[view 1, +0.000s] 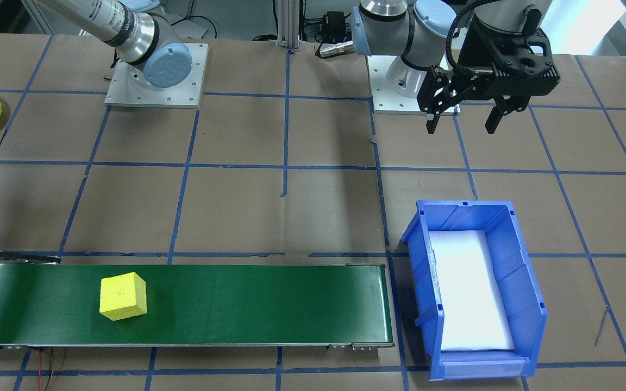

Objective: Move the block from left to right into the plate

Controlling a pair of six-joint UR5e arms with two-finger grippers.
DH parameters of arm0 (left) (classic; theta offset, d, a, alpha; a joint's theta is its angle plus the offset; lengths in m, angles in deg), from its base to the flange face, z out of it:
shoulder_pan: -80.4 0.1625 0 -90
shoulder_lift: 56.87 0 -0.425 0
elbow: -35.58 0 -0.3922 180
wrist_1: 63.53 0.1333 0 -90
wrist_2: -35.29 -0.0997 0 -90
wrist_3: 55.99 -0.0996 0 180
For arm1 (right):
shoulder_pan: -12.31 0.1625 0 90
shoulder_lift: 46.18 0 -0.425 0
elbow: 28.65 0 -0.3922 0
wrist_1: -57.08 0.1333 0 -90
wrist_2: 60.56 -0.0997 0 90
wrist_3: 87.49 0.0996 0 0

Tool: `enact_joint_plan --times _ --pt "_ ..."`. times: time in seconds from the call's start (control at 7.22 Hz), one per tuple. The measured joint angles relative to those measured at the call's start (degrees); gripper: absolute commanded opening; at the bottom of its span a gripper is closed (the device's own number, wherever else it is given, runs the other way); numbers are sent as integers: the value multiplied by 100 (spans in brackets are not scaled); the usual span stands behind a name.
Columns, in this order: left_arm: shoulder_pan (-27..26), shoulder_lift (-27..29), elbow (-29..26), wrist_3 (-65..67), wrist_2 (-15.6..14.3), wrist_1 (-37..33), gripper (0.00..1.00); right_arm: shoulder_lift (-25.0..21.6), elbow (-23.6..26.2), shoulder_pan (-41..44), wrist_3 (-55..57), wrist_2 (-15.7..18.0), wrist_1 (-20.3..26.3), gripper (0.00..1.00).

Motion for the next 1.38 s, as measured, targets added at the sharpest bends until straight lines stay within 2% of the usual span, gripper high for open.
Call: enact_joint_plan --times 0.28,0.55,0.97,1.38 --pt "-23 0 16 4 24 1 100 -69 -10 -45 25 96 7 100" --pt "-39 5 39 1 58 4 100 -325 -24 39 292 -48 73 100" --pt "-51 4 26 0 125 -3 100 -723 -82 1055 1521 -690 302 100" --pt "-57 -13 10 6 125 -10 100 -836 -244 2224 2528 -1172 307 100"
